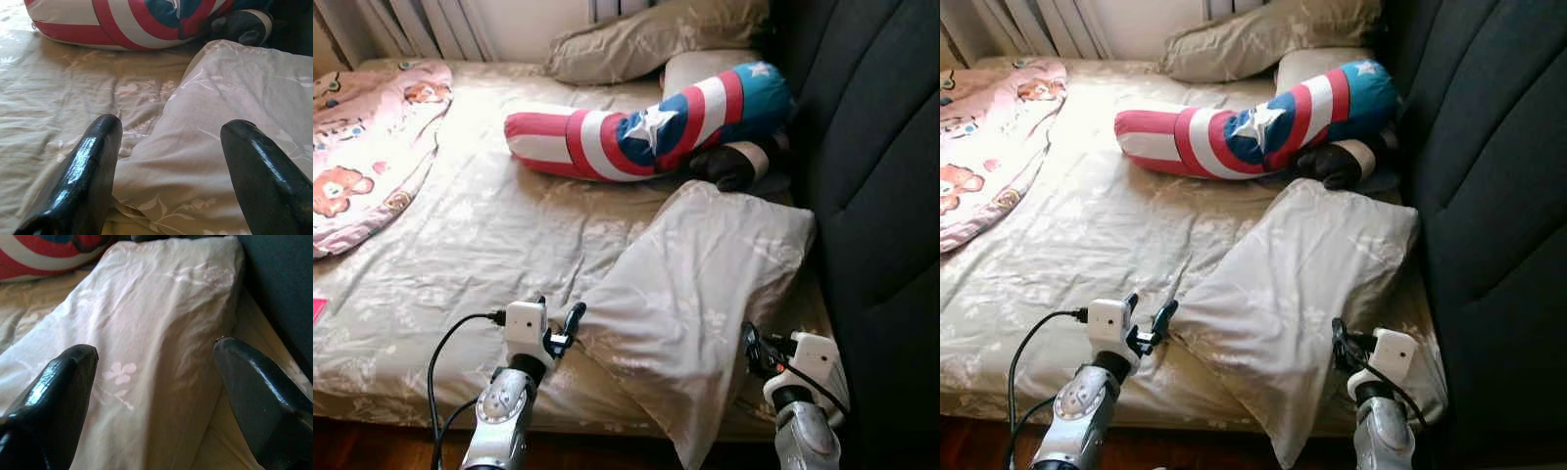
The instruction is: Clean up the room
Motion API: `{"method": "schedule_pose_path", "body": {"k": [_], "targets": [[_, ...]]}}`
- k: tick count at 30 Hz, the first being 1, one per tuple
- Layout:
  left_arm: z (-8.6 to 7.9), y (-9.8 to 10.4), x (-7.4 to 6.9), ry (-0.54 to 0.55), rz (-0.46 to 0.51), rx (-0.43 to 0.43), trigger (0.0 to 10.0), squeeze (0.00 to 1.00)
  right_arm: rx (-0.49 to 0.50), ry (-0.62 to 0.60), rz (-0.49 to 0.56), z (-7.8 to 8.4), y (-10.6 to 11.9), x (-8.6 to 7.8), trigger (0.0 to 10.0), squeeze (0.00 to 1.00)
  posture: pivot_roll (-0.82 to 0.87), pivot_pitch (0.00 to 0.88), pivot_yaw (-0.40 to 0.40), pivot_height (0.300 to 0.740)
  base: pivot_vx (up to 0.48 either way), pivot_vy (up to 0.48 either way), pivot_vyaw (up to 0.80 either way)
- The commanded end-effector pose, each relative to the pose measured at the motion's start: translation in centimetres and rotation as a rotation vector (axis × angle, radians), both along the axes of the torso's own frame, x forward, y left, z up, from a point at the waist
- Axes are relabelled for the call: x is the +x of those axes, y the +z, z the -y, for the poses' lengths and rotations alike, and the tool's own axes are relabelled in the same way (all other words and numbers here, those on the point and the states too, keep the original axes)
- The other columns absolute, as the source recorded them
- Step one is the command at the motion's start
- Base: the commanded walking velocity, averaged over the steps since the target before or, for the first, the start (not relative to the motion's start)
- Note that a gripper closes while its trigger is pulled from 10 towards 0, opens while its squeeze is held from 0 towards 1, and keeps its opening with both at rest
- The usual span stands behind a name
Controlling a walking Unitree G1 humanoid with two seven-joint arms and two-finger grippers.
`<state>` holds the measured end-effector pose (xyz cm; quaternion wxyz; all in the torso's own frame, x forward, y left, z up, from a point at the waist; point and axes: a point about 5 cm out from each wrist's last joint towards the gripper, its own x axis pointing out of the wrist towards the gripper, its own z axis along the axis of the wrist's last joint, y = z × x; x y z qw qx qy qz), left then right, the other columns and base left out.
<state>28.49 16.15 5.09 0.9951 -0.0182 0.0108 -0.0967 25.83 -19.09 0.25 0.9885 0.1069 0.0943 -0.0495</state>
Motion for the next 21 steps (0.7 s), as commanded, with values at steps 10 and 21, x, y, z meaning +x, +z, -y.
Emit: {"method": "schedule_pose_path", "body": {"k": [10,21], "targets": [[-0.03,-0.17,-0.34,0.008,-0.012,-0.008,10.0,0.0,-0.012,0.038,-0.035,-0.38,-0.69,-0.55,10.0,0.0,0.0,0.184,-0.021,0.682,0.0,0.0,0.0],[-0.15,-0.23,-0.48,0.017,-0.016,-0.006,10.0,0.0,-0.01,0.061,-0.077,-0.65,-1.06,-0.46,10.0,0.0,0.01,0.188,-0.025,0.672,0.0,0.0,0.0]]}}
